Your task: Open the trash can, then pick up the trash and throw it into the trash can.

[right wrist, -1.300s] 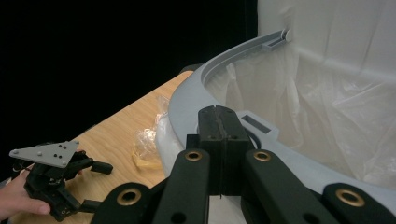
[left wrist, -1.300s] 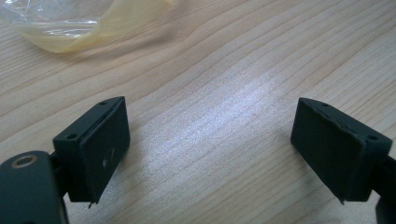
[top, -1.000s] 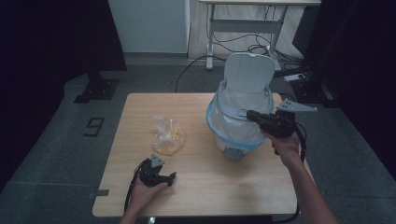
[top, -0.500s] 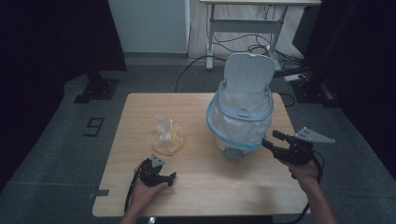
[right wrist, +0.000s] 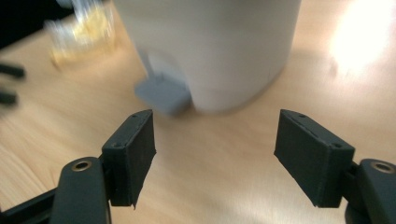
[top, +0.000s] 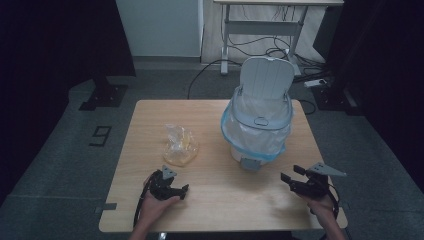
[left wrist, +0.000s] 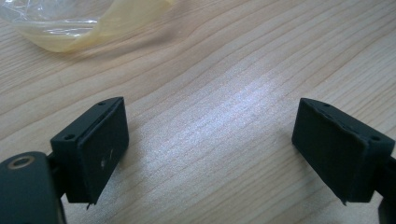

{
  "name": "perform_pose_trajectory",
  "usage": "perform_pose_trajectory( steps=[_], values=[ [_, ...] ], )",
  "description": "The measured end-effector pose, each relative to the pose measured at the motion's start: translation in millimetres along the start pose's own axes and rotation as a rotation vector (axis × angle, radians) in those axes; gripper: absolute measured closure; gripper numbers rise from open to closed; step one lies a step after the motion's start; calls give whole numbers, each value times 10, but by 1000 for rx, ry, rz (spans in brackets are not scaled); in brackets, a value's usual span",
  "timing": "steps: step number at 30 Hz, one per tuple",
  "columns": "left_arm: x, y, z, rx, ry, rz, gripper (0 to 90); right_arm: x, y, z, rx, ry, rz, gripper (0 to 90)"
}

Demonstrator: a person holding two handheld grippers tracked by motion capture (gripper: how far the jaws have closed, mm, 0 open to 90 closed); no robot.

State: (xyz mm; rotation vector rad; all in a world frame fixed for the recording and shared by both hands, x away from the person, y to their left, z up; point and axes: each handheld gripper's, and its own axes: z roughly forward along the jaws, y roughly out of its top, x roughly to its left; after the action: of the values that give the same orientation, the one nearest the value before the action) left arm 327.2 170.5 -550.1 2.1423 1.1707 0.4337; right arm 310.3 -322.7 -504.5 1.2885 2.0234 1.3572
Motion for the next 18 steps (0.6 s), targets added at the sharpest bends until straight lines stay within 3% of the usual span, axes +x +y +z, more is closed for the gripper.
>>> perform_pose_trajectory(
  steps=[3, 10, 18],
  values=[
    [5, 5, -7, 8, -3, 1, 112, 14, -85, 57, 38, -9, -20, 274],
    [20, 13, -51, 12, -17, -19, 142, 32, -143, 88, 61, -9, -30, 274],
    [59, 78, -202, -42, -32, -25, 139, -28, -211, 123, 96, -18, -25, 273]
  ],
)
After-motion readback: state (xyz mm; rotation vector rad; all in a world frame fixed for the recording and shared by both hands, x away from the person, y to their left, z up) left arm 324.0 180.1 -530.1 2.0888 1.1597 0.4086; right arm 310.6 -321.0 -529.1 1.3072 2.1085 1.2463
